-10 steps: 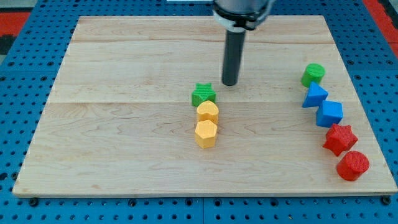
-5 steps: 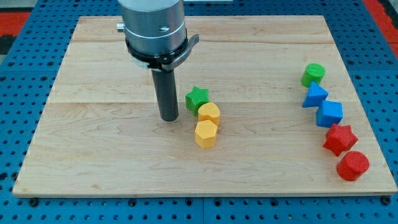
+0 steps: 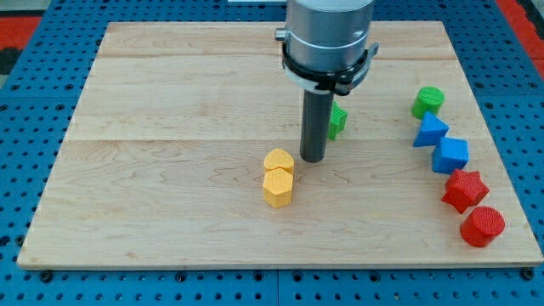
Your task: Push the green star towards the top left of the green circle
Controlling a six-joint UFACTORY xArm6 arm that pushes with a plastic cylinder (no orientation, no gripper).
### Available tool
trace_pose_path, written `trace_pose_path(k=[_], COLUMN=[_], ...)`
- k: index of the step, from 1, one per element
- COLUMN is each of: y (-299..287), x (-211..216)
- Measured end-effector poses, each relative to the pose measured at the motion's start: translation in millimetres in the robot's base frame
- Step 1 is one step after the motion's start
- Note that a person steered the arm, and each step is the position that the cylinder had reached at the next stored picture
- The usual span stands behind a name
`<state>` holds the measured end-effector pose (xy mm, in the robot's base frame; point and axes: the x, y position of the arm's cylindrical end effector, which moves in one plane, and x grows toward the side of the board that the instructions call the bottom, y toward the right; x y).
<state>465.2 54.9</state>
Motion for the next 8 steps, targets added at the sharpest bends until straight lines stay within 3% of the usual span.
trace_pose_path(k=[2,5,6,8], y=[29,8,31,61], x=[-78,-110,-132,-128])
